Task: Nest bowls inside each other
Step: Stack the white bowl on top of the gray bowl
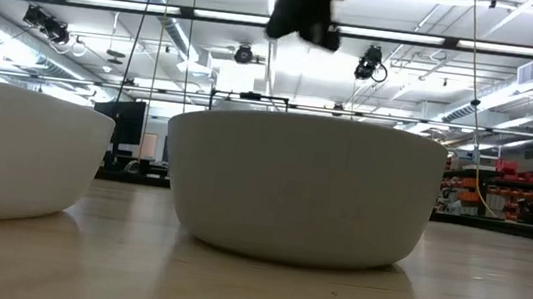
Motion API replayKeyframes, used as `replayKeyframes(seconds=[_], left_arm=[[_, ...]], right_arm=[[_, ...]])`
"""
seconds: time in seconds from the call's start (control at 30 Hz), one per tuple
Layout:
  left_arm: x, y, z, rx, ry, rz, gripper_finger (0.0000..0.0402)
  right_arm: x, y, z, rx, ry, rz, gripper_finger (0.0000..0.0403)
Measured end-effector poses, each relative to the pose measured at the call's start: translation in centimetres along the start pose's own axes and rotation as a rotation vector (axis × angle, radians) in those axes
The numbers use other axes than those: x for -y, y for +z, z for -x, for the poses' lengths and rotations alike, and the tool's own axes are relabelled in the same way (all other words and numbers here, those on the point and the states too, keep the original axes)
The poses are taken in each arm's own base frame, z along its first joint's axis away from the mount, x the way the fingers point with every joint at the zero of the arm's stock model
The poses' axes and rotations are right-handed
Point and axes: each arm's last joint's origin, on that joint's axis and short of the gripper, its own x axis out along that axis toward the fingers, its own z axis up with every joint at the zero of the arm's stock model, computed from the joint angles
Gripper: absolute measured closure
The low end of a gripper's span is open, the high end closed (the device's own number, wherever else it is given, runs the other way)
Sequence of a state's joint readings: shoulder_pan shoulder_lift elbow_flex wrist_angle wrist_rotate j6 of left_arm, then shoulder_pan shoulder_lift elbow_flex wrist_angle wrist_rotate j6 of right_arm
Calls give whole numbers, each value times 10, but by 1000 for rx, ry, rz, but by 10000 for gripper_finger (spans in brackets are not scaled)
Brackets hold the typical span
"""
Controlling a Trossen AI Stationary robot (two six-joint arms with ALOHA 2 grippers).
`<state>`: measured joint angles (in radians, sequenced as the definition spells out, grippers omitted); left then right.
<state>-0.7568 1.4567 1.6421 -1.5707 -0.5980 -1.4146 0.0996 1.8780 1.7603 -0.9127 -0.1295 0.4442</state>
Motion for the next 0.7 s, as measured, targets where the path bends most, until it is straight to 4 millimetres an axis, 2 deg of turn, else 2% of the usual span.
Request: replayKeyframes(seconds=[0.27,0.53,0.6,0.7], left_arm=[[1,-5,0,-147,-16,63,382],[1,-4,-1,-156,-13,96,357],[2,-8,-7,-164,5,104,351],[1,-18,-26,-228,62,107,342]], right_arm=[[-53,-43,55,10,30,86,382],[-98,-87,101,70,106,156,380],[-104,-99,109,73,95,159,378],[-113,-116,115,62,55,157,375]])
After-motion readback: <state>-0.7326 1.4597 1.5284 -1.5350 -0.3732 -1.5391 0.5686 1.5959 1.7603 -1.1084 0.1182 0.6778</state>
